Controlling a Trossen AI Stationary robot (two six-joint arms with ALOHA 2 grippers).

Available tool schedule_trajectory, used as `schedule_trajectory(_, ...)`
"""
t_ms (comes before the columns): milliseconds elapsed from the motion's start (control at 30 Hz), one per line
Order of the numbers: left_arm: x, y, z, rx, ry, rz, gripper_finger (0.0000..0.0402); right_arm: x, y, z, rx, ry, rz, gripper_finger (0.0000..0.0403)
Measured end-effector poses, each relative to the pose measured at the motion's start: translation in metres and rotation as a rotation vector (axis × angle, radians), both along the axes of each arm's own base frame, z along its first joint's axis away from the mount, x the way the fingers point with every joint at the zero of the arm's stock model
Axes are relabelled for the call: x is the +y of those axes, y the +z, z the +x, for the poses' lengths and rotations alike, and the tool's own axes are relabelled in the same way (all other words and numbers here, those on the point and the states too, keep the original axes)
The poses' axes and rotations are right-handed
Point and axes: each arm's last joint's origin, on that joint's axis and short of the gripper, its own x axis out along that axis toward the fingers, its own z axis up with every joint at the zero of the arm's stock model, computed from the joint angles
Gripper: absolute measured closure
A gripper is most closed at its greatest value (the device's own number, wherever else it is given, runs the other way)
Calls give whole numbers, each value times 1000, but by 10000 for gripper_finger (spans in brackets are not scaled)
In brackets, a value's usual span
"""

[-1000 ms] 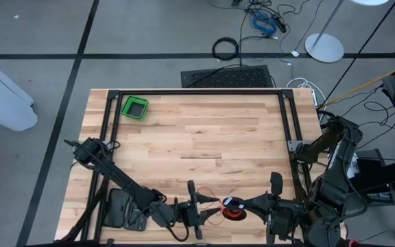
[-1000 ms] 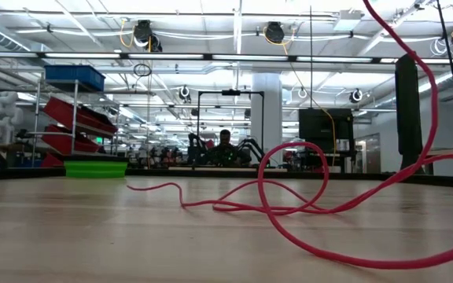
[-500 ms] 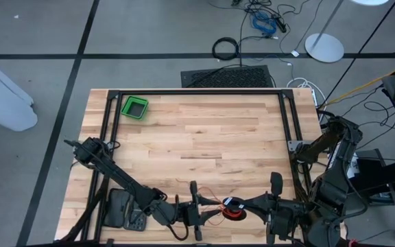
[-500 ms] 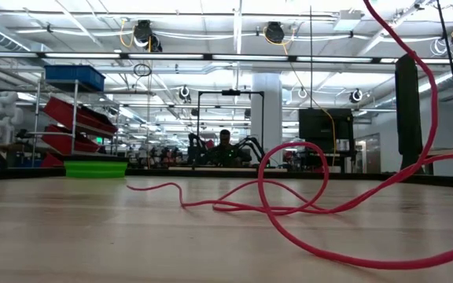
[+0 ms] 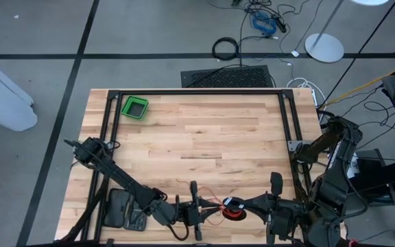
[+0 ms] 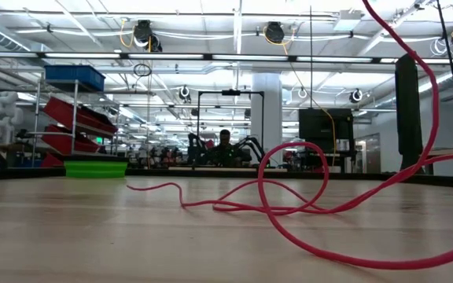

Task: Coil cords
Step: Coil the red wire into the spool

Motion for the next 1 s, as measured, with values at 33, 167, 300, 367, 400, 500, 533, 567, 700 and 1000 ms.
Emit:
schedule_trajectory(33,0,0,0,0,0,0,363,0,0,0,0,0,0,403)
schedule_trajectory(167,0,0,0,0,1,0,361,0,0,0,0,0,0,403)
schedule_trajectory(300,0,-2,-1,17,15,12,340,0,0,0,0,0,0,403)
schedule_trajectory(367,-1,-3,-1,22,34,15,327,0,0,0,0,0,0,403)
schedule_trajectory(400,-1,-3,-2,22,39,15,321,0,0,0,0,0,0,403)
schedule_trajectory(500,-1,-3,-2,21,41,14,312,0,0,0,0,0,-1,403)
schedule_trajectory(533,-1,-3,-2,21,41,14,311,0,0,0,0,0,0,403)
schedule_trajectory(567,-1,-3,-2,21,42,14,311,0,0,0,0,0,-1,403)
schedule_trajectory(700,-1,-2,-2,20,45,13,311,0,0,0,0,0,0,403)
schedule_trajectory(1000,-1,-2,-2,20,50,13,324,0,0,0,0,0,-1,403)
